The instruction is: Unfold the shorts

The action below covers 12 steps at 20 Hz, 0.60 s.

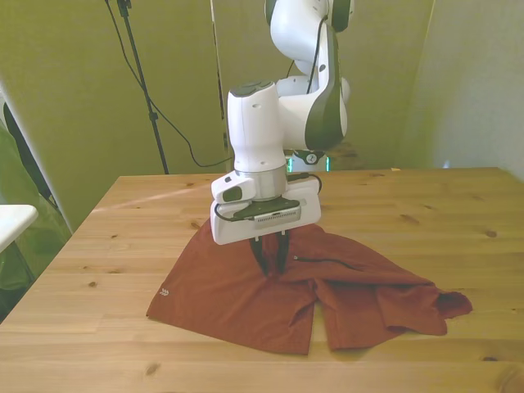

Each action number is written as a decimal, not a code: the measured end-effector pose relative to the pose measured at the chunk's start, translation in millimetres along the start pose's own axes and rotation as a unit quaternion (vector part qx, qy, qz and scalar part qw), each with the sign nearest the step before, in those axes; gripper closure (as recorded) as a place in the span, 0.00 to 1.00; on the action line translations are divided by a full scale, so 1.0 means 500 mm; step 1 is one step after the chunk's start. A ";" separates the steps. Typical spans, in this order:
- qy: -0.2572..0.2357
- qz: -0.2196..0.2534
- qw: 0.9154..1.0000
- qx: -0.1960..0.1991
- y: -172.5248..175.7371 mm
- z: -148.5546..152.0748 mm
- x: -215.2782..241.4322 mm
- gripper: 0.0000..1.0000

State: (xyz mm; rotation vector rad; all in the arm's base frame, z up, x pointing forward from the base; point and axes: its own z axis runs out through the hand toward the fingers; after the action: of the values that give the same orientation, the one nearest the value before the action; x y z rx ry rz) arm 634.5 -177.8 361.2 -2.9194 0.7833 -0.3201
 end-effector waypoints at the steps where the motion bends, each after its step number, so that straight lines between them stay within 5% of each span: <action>1: -0.001 0.001 1.000 0.000 -0.002 -0.002 0.001 1.00; 12: 0.008 -0.015 1.000 0.014 -0.061 -0.066 -0.017 1.00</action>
State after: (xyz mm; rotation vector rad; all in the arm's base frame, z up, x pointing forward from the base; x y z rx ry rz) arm 634.4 -148.8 396.4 -2.9076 0.7328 -0.3545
